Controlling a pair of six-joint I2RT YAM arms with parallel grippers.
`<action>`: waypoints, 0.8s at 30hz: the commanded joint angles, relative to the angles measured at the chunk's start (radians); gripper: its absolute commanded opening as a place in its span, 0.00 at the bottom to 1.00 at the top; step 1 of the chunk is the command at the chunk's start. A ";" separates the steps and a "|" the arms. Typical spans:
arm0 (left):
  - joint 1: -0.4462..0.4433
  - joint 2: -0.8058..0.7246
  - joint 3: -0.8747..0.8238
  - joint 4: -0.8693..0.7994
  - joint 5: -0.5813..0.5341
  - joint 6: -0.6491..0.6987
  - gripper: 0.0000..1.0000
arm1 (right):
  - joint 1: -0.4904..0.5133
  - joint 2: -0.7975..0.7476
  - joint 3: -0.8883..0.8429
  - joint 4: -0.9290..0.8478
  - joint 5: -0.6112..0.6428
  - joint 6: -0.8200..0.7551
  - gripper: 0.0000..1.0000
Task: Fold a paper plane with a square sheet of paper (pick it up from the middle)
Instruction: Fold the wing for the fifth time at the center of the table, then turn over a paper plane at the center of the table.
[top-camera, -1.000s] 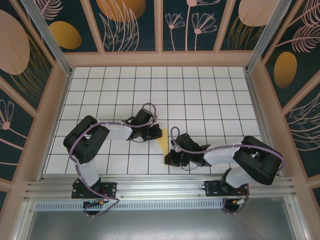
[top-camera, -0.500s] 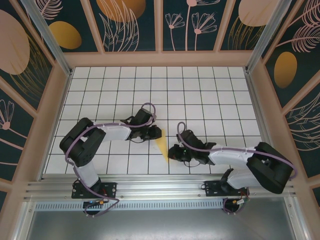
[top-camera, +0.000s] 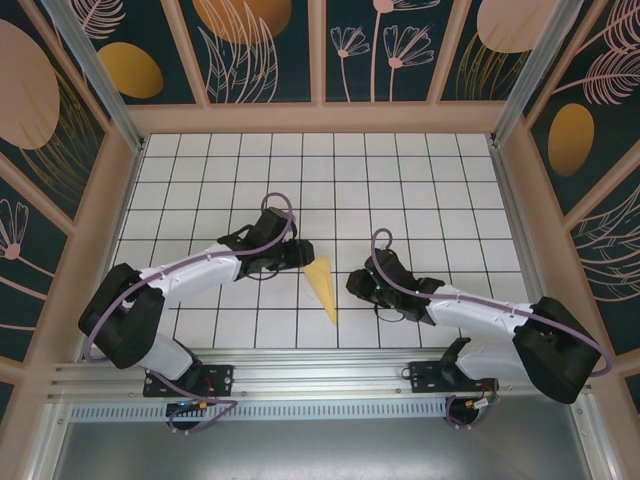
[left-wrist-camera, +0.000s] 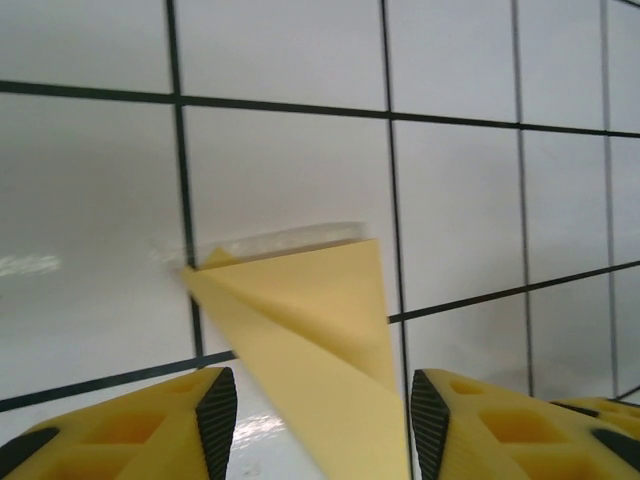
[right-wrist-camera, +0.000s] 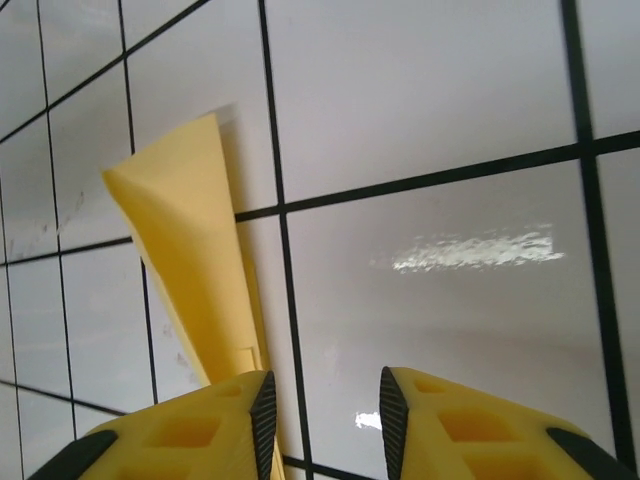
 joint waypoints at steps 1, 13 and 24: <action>-0.024 -0.020 -0.004 -0.090 -0.092 -0.025 0.53 | -0.007 -0.006 0.026 -0.016 0.083 0.014 0.40; -0.134 0.106 0.096 -0.189 -0.226 -0.054 0.57 | -0.008 0.034 0.028 0.006 0.166 0.039 0.47; -0.147 0.171 0.164 -0.202 -0.230 -0.084 0.62 | -0.019 -0.011 -0.047 0.063 0.189 0.083 0.48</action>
